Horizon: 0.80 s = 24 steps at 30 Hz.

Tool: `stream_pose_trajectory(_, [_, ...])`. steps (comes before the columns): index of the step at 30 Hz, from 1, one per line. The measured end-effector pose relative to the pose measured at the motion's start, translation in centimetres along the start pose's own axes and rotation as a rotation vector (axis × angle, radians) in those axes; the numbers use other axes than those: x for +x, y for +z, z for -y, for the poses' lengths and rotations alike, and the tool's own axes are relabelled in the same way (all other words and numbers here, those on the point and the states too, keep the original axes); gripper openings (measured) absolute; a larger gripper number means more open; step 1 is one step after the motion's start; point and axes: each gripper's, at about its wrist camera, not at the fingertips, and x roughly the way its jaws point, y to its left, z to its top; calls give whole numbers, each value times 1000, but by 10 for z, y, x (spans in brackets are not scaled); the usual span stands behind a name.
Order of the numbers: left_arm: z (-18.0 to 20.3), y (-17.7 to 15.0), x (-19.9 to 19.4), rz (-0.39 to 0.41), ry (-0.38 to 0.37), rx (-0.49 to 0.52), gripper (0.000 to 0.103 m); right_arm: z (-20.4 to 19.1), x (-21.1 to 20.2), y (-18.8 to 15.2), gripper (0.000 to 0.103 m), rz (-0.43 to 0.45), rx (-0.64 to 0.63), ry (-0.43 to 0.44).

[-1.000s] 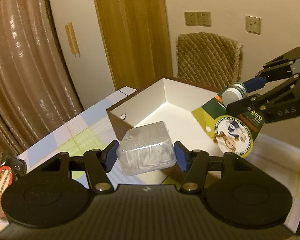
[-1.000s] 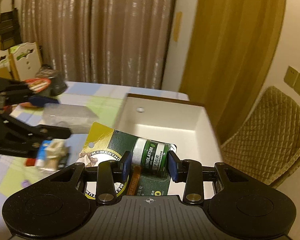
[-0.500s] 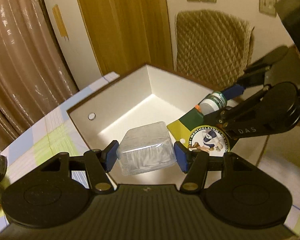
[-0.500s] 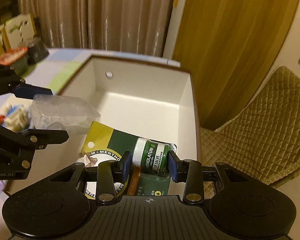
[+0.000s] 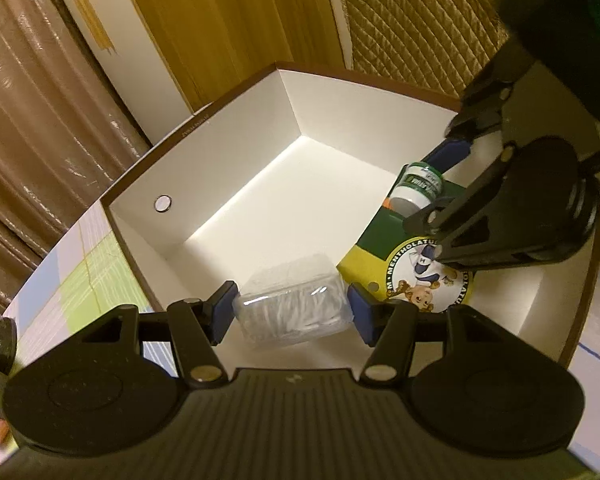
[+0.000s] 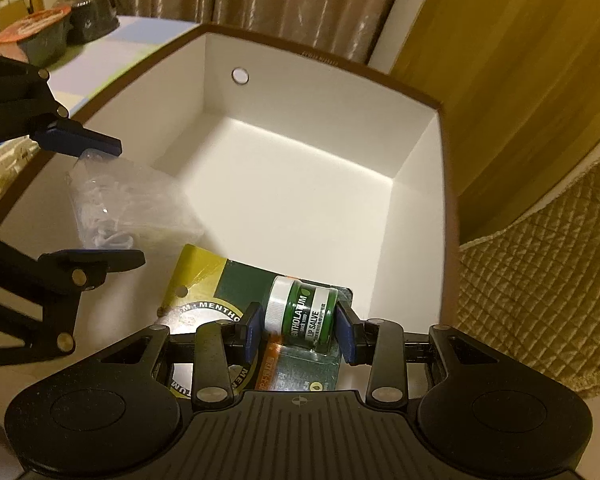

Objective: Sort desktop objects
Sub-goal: 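Carry the swab box and blister pack over the brown box with both tools, then open both tools to drop the swab box and blister pack into the box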

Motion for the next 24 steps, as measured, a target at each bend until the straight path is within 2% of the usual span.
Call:
stream_pose_trajectory(6, [0, 0, -1, 13, 11, 13, 56, 0, 11, 1, 38, -28, -17, 20])
stream_pose_trajectory(9, [-2, 1, -6, 29, 11, 6, 63, 0, 12, 2, 38, -30, -25, 26])
stream_pose_trajectory(11, [-4, 2, -11, 38, 17, -1, 64, 0, 13, 4, 38, -29, -31, 25])
stream_pose_trajectory(18, [-16, 0, -34, 83, 46, -47, 68, 1, 11, 6, 39, -27, -43, 38])
stream_pose_trajectory(24, [-34, -9, -57, 107, 97, -118, 72, 4, 2, 9, 39, 14, -7, 39])
